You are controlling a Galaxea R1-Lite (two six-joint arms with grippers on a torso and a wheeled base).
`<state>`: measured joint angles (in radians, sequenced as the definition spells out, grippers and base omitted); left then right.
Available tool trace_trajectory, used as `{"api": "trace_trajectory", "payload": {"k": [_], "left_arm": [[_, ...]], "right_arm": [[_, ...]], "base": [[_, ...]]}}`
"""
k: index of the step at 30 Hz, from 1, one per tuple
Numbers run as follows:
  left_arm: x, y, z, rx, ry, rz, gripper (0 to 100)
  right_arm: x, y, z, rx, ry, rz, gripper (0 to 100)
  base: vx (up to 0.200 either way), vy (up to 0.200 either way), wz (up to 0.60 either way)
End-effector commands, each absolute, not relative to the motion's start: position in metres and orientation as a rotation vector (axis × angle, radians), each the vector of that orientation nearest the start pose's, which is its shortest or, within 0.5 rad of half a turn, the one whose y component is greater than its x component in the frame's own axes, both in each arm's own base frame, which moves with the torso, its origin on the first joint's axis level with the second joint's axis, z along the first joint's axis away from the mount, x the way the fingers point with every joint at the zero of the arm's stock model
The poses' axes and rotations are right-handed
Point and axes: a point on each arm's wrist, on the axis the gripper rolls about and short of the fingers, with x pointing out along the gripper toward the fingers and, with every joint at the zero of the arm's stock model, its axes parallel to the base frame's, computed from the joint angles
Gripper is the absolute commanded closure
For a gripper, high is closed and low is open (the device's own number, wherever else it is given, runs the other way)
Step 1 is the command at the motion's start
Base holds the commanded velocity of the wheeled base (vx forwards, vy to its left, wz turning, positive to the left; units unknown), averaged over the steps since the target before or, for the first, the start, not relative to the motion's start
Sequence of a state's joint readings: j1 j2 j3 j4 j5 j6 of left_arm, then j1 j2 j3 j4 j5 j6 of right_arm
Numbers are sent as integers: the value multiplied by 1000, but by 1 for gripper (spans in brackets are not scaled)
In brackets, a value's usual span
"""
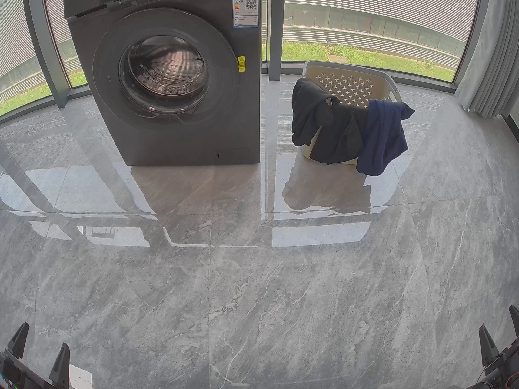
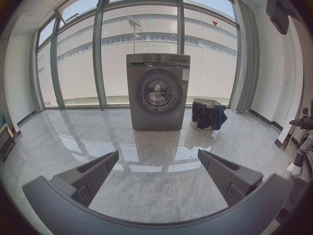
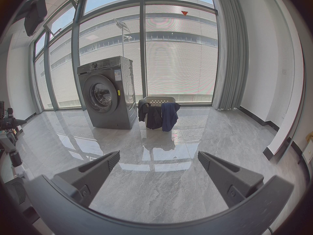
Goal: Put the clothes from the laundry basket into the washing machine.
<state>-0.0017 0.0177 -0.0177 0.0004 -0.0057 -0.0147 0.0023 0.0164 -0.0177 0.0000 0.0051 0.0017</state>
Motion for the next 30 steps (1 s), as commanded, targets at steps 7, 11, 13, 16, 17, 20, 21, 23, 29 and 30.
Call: {"api": "trace_trajectory", "payload": {"k": [7,11,13,16,17,20,21,23,29,30], "left_arm": [[-23,0,76,-15,2,-8,0],[-23,0,76,-15,2,-8,0],[-23,0,76,-15,2,-6,0],[-23,0,76,-17,2,-6,0],[-23,0,76,-18,2,-6,0],[-23,0,75,-25,0,-5,0],[-23,0,75,-26,0,-5,0],[-23,0,76,-29,2,-3,0],[-23,0,76,-31,2,-3,0],[-23,0,76,-31,2,-3,0]], "right_arm": [[-22,0,76,2,8,12,0],[-22,0,76,2,8,12,0],[-22,0,76,2,8,12,0],[-22,0,76,2,8,12,0],[-22,0,76,2,8,12,0],[-22,0,76,3,8,12,0],[-22,0,76,3,8,12,0],[-22,0,76,3,8,12,0],[-22,0,76,3,8,9,0],[-22,0,76,3,8,9,0]], "base": [[0,0,0],[0,0,0],[0,0,0],[0,0,0],[0,0,0],[133,0,0],[200,0,0],[200,0,0],[200,0,0],[200,0,0]]}}
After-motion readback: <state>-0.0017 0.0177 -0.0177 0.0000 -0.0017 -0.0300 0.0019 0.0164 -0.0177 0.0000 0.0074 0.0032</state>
